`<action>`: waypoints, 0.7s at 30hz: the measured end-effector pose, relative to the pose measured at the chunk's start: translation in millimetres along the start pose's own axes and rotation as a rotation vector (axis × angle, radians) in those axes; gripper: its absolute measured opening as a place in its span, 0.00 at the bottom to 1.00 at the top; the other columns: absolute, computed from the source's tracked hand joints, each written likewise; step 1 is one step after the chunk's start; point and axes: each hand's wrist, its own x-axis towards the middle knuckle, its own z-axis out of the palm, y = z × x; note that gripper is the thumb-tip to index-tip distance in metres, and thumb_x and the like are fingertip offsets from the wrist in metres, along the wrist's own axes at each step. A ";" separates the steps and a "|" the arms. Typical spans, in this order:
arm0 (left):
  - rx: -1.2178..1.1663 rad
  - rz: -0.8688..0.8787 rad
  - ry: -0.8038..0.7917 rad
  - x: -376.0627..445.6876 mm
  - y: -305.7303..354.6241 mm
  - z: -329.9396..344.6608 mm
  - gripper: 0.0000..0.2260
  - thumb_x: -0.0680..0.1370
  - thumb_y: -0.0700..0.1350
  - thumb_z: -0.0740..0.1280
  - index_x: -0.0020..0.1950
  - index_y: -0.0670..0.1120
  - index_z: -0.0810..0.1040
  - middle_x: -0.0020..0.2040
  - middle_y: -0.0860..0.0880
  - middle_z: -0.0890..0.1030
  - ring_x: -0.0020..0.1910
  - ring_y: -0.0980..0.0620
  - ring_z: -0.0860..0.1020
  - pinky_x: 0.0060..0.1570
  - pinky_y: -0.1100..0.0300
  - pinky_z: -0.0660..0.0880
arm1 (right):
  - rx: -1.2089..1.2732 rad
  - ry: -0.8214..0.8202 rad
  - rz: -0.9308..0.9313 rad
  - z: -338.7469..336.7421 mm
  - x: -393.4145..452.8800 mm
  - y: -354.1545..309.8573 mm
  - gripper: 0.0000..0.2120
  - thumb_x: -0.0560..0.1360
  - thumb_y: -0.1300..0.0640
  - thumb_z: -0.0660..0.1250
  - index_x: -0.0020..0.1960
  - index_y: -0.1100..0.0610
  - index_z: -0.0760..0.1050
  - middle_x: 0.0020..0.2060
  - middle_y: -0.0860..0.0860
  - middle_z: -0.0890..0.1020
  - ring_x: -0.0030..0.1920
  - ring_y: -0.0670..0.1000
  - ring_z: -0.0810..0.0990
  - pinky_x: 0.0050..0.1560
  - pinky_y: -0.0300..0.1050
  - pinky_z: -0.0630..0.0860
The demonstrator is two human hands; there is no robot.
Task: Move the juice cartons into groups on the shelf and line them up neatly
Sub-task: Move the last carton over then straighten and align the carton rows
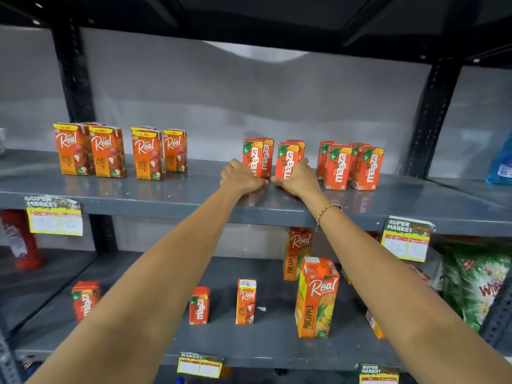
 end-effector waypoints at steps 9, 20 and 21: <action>-0.041 -0.002 0.183 13.2 31.1 41.8 0.32 0.72 0.49 0.72 0.68 0.39 0.60 0.67 0.39 0.67 0.68 0.41 0.66 0.65 0.51 0.66 | -0.145 0.126 0.116 -2.0 1.6 5.3 0.30 0.71 0.55 0.71 0.66 0.66 0.63 0.60 0.61 0.75 0.60 0.62 0.77 0.55 0.49 0.75; -0.021 0.001 0.199 12.8 29.6 41.4 0.32 0.74 0.48 0.71 0.70 0.38 0.59 0.68 0.39 0.66 0.68 0.41 0.66 0.65 0.52 0.66 | -0.126 0.026 0.107 -5.8 2.3 7.4 0.31 0.73 0.53 0.69 0.67 0.63 0.58 0.63 0.61 0.74 0.61 0.61 0.76 0.57 0.51 0.74; -0.019 -0.003 0.201 13.0 29.4 41.3 0.32 0.74 0.48 0.71 0.70 0.38 0.59 0.68 0.39 0.66 0.68 0.41 0.66 0.65 0.52 0.66 | -0.127 0.025 0.107 -6.0 1.9 6.8 0.31 0.73 0.53 0.69 0.67 0.63 0.57 0.63 0.61 0.74 0.61 0.61 0.76 0.57 0.51 0.74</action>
